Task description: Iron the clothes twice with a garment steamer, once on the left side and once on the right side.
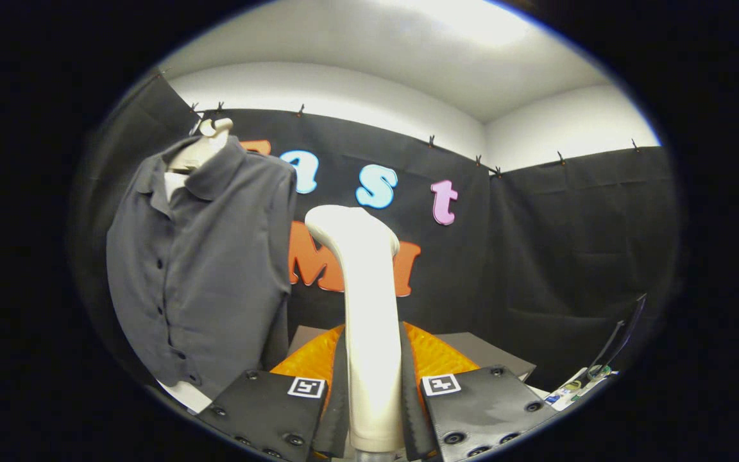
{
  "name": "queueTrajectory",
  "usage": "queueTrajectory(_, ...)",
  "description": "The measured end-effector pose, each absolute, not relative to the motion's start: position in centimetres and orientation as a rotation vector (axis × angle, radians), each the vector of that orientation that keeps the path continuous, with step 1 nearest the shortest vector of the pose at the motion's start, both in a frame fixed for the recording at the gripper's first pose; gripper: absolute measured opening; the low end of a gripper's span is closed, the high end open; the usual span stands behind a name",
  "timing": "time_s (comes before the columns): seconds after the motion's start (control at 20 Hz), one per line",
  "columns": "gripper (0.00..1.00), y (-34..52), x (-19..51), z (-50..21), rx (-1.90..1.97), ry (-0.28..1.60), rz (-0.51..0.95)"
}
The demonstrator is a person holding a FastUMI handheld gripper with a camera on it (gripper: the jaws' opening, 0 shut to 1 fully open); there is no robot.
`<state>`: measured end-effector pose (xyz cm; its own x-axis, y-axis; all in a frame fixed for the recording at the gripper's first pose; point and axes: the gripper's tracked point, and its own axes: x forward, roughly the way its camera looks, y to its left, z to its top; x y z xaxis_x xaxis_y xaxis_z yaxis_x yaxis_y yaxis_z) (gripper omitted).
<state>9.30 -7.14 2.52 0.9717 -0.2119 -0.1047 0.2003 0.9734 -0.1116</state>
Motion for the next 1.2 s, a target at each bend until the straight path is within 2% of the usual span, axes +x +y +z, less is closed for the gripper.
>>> queueTrajectory(0.2, 0.41, -1.2, 6.4, 4.4, -0.093, 0.077, -0.171)
queueTrajectory(0.6, 0.41, 9.9, 6.2, 3.6, -0.07, 0.041, -0.163)
queueTrajectory(0.9, 0.41, 12.5, 7.1, 0.3, -0.064, 0.04, -0.245)
queueTrajectory(1.2, 0.41, 13.5, 10.6, -2.1, -0.079, 0.038, -0.267)
